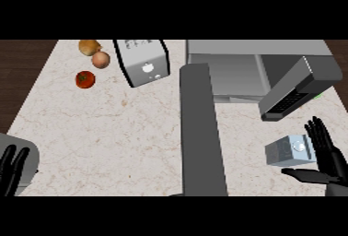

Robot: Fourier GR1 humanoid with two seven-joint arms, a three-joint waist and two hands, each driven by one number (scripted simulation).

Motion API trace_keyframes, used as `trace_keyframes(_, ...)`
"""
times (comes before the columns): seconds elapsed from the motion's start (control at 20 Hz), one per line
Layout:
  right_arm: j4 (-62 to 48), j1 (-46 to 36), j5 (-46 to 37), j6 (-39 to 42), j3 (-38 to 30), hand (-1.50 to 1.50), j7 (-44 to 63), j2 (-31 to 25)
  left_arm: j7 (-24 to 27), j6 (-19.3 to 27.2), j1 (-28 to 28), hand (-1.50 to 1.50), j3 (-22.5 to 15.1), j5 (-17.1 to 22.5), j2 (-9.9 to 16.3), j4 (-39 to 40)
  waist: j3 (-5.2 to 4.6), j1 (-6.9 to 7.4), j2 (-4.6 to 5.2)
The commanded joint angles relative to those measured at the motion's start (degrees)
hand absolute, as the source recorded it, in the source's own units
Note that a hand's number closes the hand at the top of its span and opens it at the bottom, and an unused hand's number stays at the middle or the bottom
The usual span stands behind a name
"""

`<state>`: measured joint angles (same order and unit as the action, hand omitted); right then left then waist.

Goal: Pick up the milk, place it into the microwave and close the microwave

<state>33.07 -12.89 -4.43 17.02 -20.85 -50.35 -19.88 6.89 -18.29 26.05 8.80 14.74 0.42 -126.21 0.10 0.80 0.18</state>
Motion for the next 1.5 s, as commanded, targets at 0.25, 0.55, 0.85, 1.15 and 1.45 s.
trace_keyframes(0.25, 1.12, -0.1, 2.16, 20.48, 6.69, 1.5, -5.7, 1.09, -1.81, 1.07, -0.64, -1.5, 0.84, 0.77, 1.01, -1.19, 0.01, -0.36, -0.25)
trace_keyframes(0.55, 5.4, 0.88, 2.4, 1.12, 3.92, 1.5, -9.33, 1.96, -0.14, 1.02, 0.65, -1.5, -0.11, 0.08, -0.28, -0.72, -0.05, -0.51, -0.22)
trace_keyframes(0.85, 14.47, 4.12, 6.14, 4.6, 6.67, 1.5, -5.09, 6.79, -1.95, 1.2, 3.32, -1.5, -1.01, 1.31, -0.4, -3.57, -0.13, -0.97, -0.44)
trace_keyframes(1.15, 17.07, 0.71, 7.05, -4.89, 7.04, 1.5, -1.51, 11.09, -1.62, -2.76, 5.11, -1.5, 2.11, 6.53, 1.86, -3.76, -0.1, -0.2, -0.28)
trace_keyframes(1.45, 28.08, 7.85, 9.6, -3.41, 9.79, 1.5, 2.35, 13.57, 0.29, -2.3, 0.68, -1.5, 3.38, 3.86, 0.4, 2.3, -0.14, -0.89, -0.32)
